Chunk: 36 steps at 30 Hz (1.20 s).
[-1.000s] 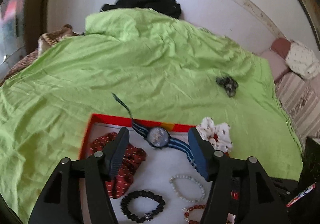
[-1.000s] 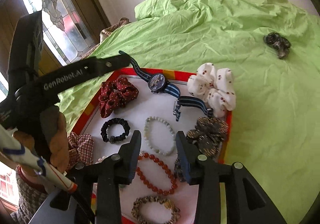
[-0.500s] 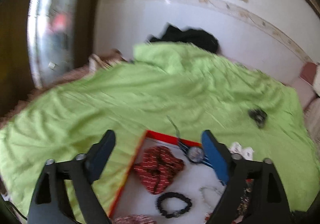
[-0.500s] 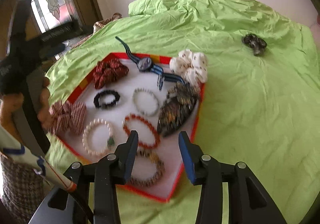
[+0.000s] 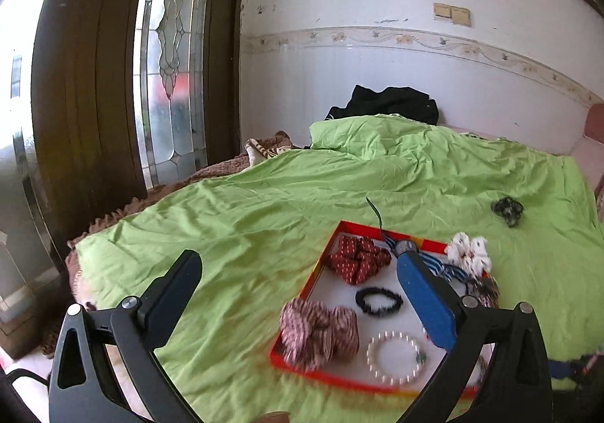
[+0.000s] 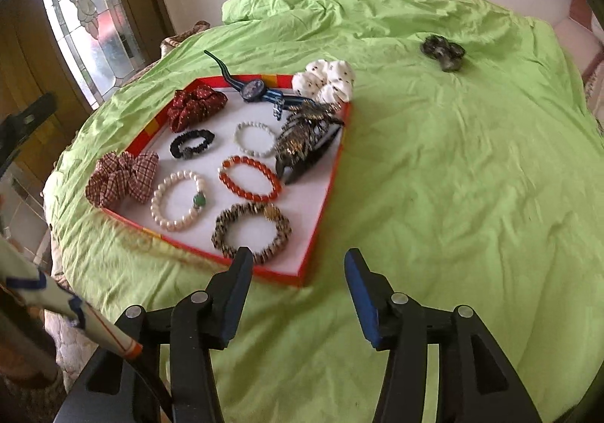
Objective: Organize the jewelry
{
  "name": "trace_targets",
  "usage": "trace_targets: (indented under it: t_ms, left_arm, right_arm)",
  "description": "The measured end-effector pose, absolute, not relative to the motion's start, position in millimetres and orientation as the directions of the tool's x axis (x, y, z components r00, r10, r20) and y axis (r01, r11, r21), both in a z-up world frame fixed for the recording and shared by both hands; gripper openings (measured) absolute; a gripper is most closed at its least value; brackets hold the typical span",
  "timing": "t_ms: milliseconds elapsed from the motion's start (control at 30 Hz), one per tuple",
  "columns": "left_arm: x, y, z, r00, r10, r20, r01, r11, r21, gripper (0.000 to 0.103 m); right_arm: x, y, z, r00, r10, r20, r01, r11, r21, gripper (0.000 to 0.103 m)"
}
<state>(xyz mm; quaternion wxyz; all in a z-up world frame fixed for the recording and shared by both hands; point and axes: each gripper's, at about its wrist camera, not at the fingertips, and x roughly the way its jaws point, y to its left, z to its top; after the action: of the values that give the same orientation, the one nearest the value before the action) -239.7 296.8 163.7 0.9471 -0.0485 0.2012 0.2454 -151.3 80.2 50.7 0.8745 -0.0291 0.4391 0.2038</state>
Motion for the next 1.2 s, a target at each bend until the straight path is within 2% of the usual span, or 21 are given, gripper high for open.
trace_targets:
  t_ms: [467, 767, 1200]
  left_arm:
    - [-258.5, 263.6, 157.7, 0.769, 0.358, -0.529, -0.402, 0.915, 0.034, 0.103]
    - [-247.8, 266.8, 133.3, 0.678, 0.381, -0.629, -0.435, 0.897, 0.075, 0.103]
    - [-229.1, 254.3, 108.9, 0.628, 0.312, -0.712, -0.362, 0.928, 0.088, 0.103]
  right_arm:
    - [-182.8, 77.1, 57.9, 0.603, 0.242, -0.760, -0.309, 0.949, 0.057, 0.071]
    - [-181.0, 76.3, 49.4, 0.597, 0.219, -0.772, -0.289, 0.956, 0.048, 0.071]
    - [-167.8, 73.0, 35.0, 0.580, 0.155, -0.800, -0.248, 0.969, 0.008, 0.071]
